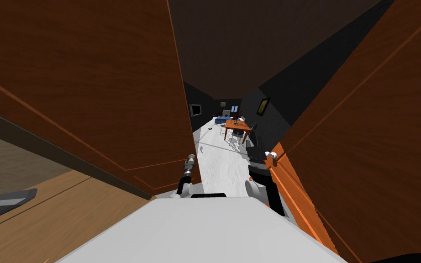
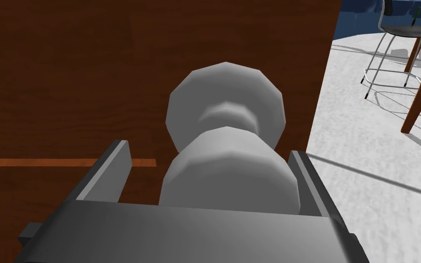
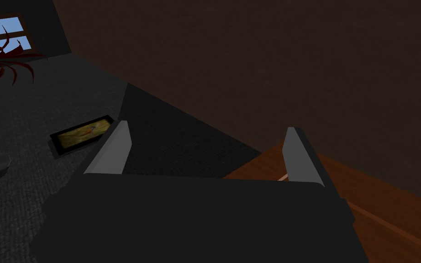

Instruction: Push the door open

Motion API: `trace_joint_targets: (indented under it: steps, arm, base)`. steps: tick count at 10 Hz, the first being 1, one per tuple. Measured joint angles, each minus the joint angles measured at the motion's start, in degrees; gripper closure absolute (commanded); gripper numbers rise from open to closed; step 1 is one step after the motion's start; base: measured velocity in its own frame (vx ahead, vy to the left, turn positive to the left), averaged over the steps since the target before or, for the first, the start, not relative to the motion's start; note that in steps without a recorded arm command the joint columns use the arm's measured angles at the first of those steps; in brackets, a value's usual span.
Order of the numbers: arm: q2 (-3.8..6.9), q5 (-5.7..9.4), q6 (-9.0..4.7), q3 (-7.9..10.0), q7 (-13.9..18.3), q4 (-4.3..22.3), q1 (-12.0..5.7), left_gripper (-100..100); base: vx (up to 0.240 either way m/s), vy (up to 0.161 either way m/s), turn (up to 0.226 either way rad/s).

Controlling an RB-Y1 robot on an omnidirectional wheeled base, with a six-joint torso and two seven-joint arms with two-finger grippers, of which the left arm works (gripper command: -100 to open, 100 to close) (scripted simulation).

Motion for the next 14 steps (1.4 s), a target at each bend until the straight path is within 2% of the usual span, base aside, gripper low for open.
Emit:
trace_joint_targets:
  steps: [2,4,5,6,7,8,9,11,12,13,14]
  arm:
    - [0.13,0.17,-0.17,0.4,-0.16,-0.92,0.58,100]
    - [-0.05,0.58,-0.68,1.25,0.04,0.24,0.11,100]
    - [0.11,0.8,0.25,1.62,-0.76,-1.73,0.93,100]
    - [-0.14,1.12,0.64,2.24,-1.4,-2.2,1.2,100]
    - [-0.64,1.46,0.17,2.95,-1.63,-0.96,0.65,100]
    - [-0.68,1.77,0.34,3.58,-2.08,-2.25,1.62,100]
    - [-0.5,2.15,0.76,4.27,-2.33,-2.97,1.88,100]
    - [-0.53,2.76,0.41,5.56,-2.36,-2.55,1.35,100]
    - [-0.64,2.88,-0.57,5.95,-1.88,-0.81,0.56,100]
    - [-0.93,3.09,-1.11,6.44,-1.76,-0.34,0.46,100]
    - [-1.15,3.41,-0.92,7.05,-2.21,-0.95,0.73,100]
  base:
    - [0.083,-0.008,0.017]
    - [0.084,-0.02,0.019]
    - [0.119,-0.044,0.044]
    - [0.188,-0.087,0.095]
    - [0.203,-0.098,0.078]
    - [0.204,-0.1,0.05]
    - [0.159,-0.057,0.064]
    - [0.18,-0.048,0.047]
    - [0.184,-0.036,0.058]
    - [0.169,-0.043,0.052]
    - [0.075,-0.019,0.022]
